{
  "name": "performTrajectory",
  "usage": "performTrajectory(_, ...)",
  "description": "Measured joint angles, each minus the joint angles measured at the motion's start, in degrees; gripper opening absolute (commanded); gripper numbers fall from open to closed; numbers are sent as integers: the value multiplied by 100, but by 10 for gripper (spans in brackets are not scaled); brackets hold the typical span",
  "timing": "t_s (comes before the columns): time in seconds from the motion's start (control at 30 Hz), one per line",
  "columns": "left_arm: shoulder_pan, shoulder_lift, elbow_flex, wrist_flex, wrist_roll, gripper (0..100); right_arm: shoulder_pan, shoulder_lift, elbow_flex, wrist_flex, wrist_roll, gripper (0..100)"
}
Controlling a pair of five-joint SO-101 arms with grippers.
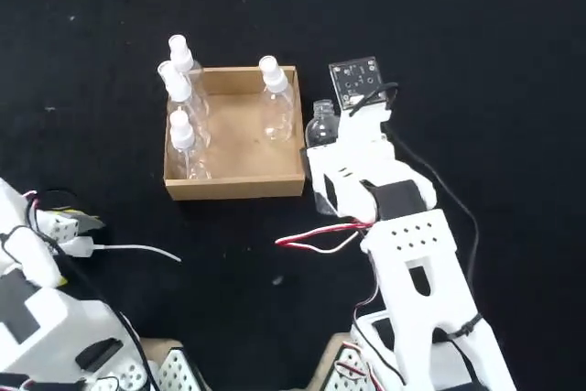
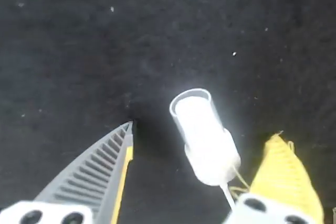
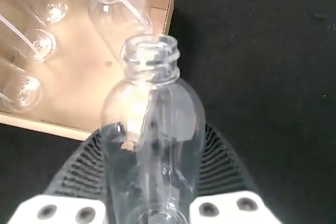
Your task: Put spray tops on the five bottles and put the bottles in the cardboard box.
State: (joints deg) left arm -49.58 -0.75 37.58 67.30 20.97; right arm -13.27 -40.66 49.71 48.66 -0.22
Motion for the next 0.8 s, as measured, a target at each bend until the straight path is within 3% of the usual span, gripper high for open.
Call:
performTrajectory(0.07, 97, 0, -18, 0, 26, 16, 0, 0, 0, 0, 0, 11)
performTrajectory(0.13, 273, -9, -132, 0, 18, 56, 0, 0, 0, 0, 0, 11)
performTrajectory(0.37, 510, 9, -378, 132, -26, 30, 0, 0, 0, 0, 0, 11)
performTrajectory(0.63, 475, 62, -1916, 976, -1582, 30, -9, -844, 290, 0, 0, 11)
performTrajectory(0.8, 466, 62, -3209, 1521, -1714, 30, -211, -1705, 730, 0, 9, 11)
